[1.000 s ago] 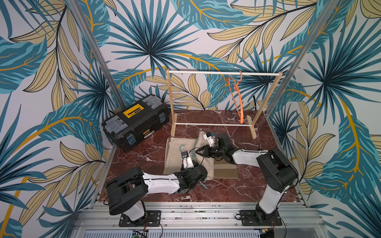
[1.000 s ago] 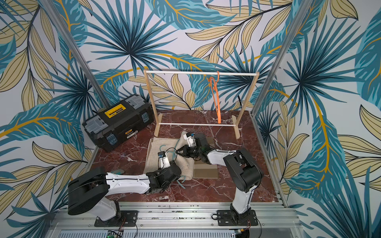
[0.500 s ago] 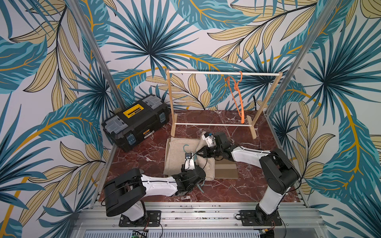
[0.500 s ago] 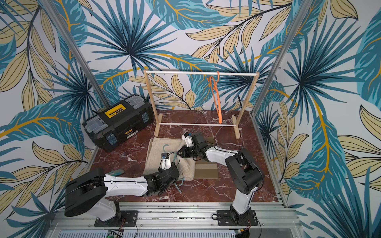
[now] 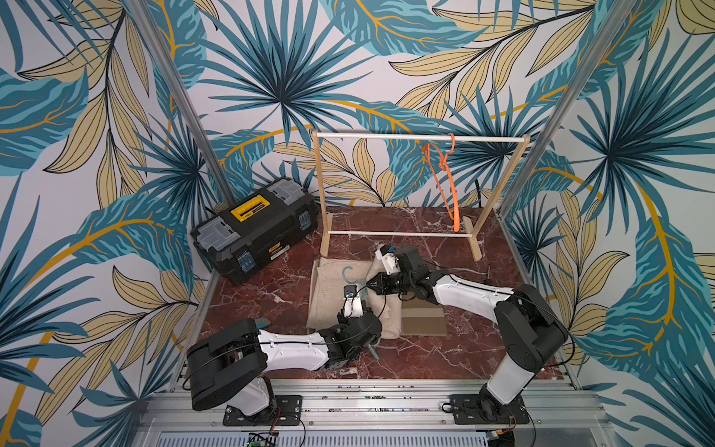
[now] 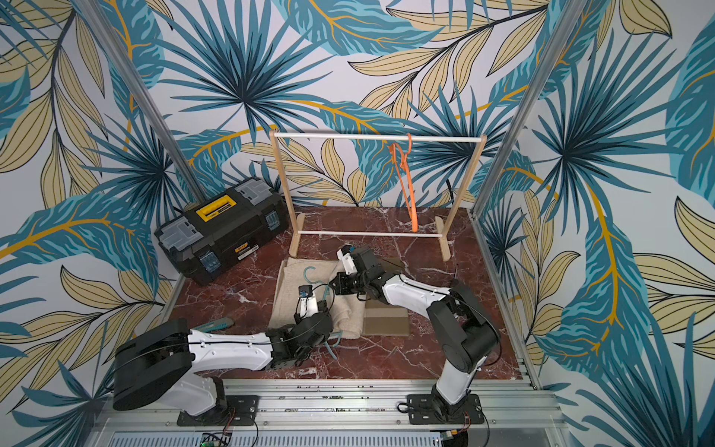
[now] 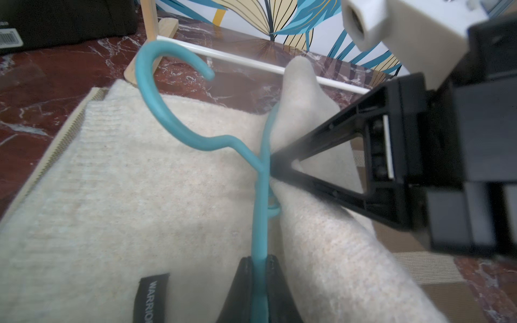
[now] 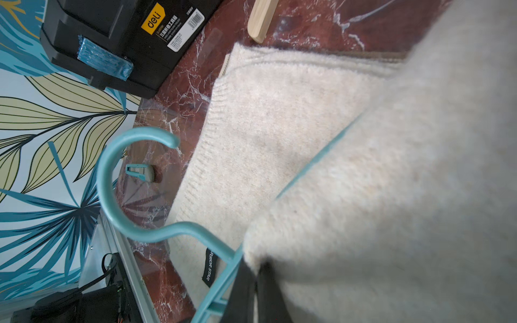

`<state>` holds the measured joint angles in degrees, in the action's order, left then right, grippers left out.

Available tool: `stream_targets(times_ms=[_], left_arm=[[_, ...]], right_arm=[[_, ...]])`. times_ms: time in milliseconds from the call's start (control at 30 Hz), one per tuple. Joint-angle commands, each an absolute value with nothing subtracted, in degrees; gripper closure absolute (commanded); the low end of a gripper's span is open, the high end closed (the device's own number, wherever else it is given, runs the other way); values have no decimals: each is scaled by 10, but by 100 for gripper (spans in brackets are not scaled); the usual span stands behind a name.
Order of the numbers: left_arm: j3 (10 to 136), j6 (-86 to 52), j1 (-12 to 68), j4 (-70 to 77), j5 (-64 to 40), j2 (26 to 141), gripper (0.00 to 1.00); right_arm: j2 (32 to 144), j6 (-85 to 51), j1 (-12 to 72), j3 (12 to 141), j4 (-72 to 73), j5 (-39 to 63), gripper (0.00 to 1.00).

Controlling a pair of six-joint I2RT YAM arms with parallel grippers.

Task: Hang the scarf on the hanger

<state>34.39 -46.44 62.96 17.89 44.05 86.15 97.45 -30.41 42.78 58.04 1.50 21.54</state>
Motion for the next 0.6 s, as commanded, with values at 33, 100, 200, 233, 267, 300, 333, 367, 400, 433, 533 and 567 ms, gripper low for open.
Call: stream_targets(times_ms=[33,100,200,233,267,300,333,367,400,433,533,567], left_arm=[[359,-474,629,376,465,841,100],[357,-474,628,385,473,837,100],[358,-465,627,405,482,835,100],[359,-458,628,409,491,832,100],[359,-453,627,406,503,827,100],[357,-449,627,403,514,821,100],[355,-447,626,402,520,816,100],[353,-447,625,402,525,813,100],[351,-447,624,403,527,813,100],[351,-447,623,405,528,814,100],[356,-442,624,409,522,819,100],[356,-441,625,410,523,819,100]], right_arm=[[961,-308,447,538,-79,204,100],[951,-317,448,526,-72,206,100],[962,-321,448,532,-72,207,100],[960,-324,448,534,-79,206,100],[948,-329,448,528,-79,199,100],[938,-332,448,520,-80,186,100],[936,-331,447,515,-85,177,100],[941,-328,447,516,-96,172,100],[949,-326,447,514,-101,168,100],[956,-328,447,511,-99,163,100],[977,-334,440,506,-88,134,100],[983,-337,433,502,-84,130,100]])
